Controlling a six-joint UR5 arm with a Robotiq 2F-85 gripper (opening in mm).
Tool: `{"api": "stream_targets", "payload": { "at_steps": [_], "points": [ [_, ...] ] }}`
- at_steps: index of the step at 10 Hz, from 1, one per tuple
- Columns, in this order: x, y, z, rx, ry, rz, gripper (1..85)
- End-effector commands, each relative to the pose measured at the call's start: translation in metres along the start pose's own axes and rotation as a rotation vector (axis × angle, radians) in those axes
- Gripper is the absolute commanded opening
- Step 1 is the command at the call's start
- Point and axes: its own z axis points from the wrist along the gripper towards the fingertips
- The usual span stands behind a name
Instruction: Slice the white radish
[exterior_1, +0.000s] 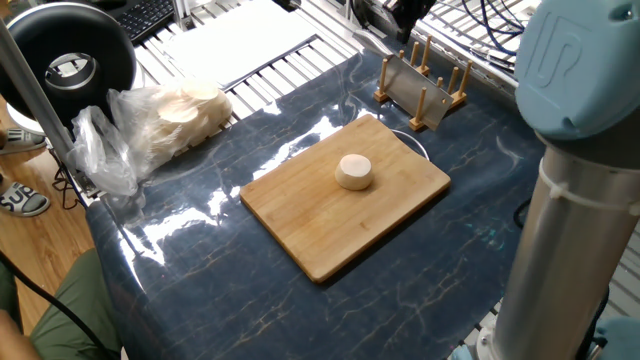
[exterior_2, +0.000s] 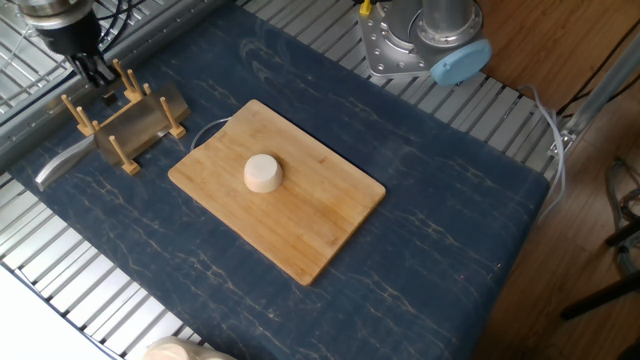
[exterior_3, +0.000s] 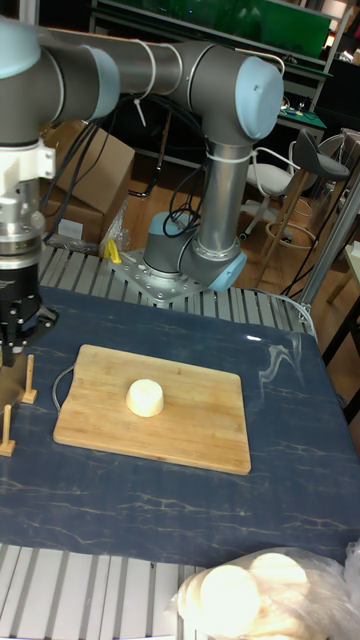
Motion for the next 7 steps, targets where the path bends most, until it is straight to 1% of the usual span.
{"api": "stream_targets", "payload": {
  "at_steps": [1, 2, 3, 4, 6, 7],
  "points": [
    [-0.005, -0.011, 0.008, -0.001, -0.024, -0.03, 15.0],
    [-0.009, -0.013, 0.014, -0.003, -0.042, -0.041, 18.0],
    [-0.005, -0.015, 0.019, -0.006, -0.036, -0.076, 26.0],
    [-0.005, -0.017, 0.022, -0.014, -0.046, -0.094, 34.0],
    [-0.004, -0.016, 0.025, -0.03, -0.057, -0.111, 39.7],
    [-0.005, -0.015, 0.028, -0.046, -0.075, -0.125, 44.3]
  ]
}}
